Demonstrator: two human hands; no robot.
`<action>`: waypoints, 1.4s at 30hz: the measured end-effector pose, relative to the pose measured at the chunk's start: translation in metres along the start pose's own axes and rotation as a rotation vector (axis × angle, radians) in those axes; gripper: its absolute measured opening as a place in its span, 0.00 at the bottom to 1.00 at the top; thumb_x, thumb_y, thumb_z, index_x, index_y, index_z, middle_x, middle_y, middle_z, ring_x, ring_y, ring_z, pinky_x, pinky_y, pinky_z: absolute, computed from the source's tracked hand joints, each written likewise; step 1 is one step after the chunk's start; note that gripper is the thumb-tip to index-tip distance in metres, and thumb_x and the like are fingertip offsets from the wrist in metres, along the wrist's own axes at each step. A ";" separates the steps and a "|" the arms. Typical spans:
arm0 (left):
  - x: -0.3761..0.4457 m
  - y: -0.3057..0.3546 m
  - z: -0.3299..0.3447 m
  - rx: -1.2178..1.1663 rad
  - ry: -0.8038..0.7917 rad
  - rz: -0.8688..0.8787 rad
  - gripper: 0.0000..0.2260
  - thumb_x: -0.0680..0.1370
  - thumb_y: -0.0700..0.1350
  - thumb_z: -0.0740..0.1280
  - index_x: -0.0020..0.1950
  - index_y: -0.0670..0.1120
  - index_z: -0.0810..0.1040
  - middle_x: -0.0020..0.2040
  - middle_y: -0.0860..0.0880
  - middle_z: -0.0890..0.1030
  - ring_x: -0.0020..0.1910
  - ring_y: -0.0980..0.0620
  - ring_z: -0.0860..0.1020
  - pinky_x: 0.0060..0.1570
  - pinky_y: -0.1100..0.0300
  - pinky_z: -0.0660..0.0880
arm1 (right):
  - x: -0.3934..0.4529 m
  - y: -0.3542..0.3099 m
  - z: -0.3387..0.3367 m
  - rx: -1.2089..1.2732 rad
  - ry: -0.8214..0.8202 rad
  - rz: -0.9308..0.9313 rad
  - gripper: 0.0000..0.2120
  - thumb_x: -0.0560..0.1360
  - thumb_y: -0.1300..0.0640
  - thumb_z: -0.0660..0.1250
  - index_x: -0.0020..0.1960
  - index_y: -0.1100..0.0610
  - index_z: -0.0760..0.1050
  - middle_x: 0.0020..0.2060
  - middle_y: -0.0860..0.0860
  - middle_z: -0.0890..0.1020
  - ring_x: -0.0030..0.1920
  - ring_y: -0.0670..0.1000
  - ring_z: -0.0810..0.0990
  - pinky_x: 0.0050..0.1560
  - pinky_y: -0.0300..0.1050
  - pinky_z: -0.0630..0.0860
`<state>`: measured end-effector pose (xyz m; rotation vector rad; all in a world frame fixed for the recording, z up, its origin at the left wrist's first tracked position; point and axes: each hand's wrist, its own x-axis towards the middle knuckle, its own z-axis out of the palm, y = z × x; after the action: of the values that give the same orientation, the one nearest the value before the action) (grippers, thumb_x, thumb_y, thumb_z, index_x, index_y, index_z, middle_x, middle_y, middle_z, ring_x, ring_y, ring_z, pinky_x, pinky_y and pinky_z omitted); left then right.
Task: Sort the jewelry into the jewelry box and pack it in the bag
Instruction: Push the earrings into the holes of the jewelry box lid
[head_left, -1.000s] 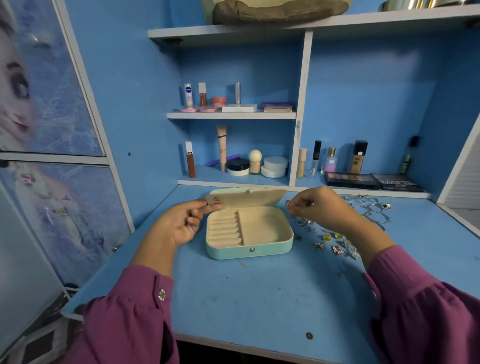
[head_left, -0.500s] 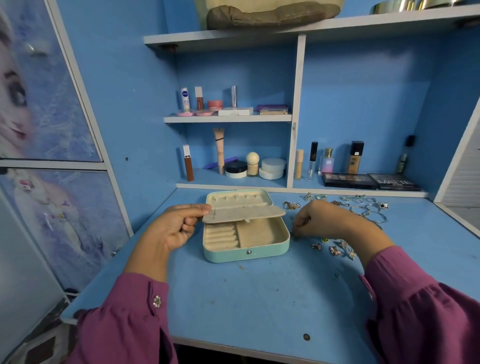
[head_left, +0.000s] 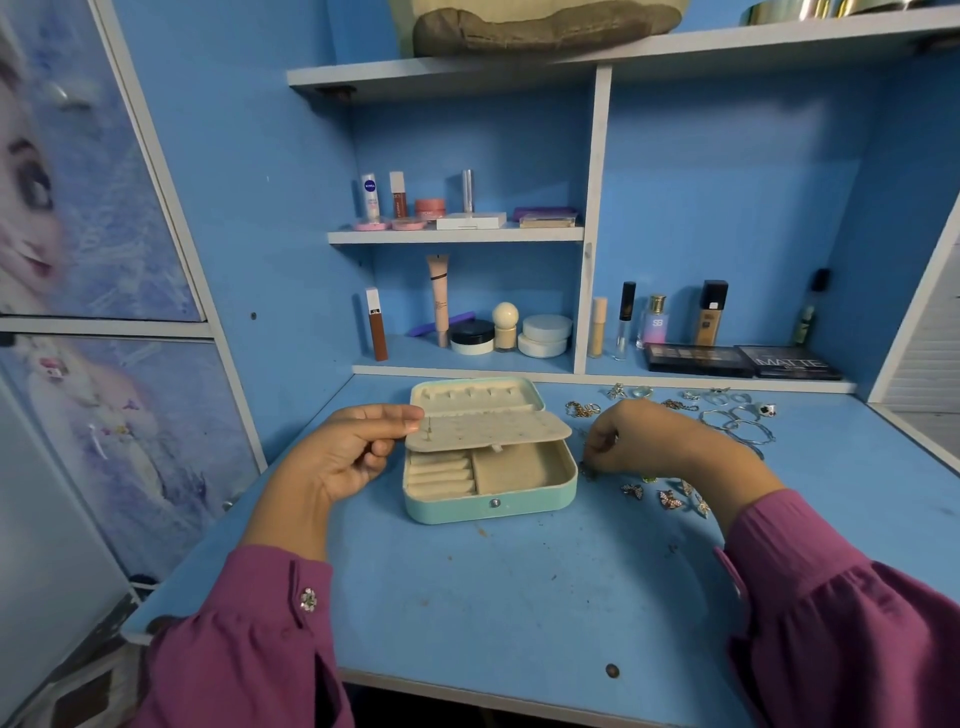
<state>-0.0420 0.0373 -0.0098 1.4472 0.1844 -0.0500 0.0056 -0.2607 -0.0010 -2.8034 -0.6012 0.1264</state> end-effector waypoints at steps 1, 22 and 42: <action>0.000 0.000 0.000 -0.002 0.000 0.000 0.08 0.75 0.30 0.65 0.50 0.40 0.79 0.26 0.54 0.75 0.19 0.61 0.65 0.18 0.72 0.59 | 0.000 0.000 0.000 -0.003 0.000 0.001 0.04 0.72 0.52 0.70 0.45 0.49 0.82 0.42 0.45 0.83 0.44 0.48 0.80 0.49 0.45 0.79; 0.001 -0.001 -0.002 0.005 0.006 0.005 0.08 0.74 0.29 0.65 0.48 0.37 0.81 0.29 0.50 0.78 0.19 0.60 0.64 0.18 0.73 0.60 | 0.011 -0.059 -0.001 0.506 0.351 -0.069 0.06 0.75 0.56 0.66 0.38 0.51 0.77 0.35 0.45 0.79 0.35 0.43 0.75 0.35 0.38 0.71; 0.001 -0.001 0.000 0.008 0.000 -0.003 0.09 0.73 0.27 0.64 0.49 0.37 0.79 0.22 0.53 0.72 0.18 0.61 0.63 0.17 0.73 0.60 | 0.048 -0.128 0.034 0.515 0.245 -0.147 0.05 0.75 0.57 0.66 0.43 0.54 0.81 0.44 0.52 0.83 0.45 0.51 0.79 0.49 0.50 0.76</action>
<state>-0.0416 0.0371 -0.0111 1.4546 0.1862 -0.0534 -0.0053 -0.1202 0.0004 -2.2277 -0.6100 -0.0821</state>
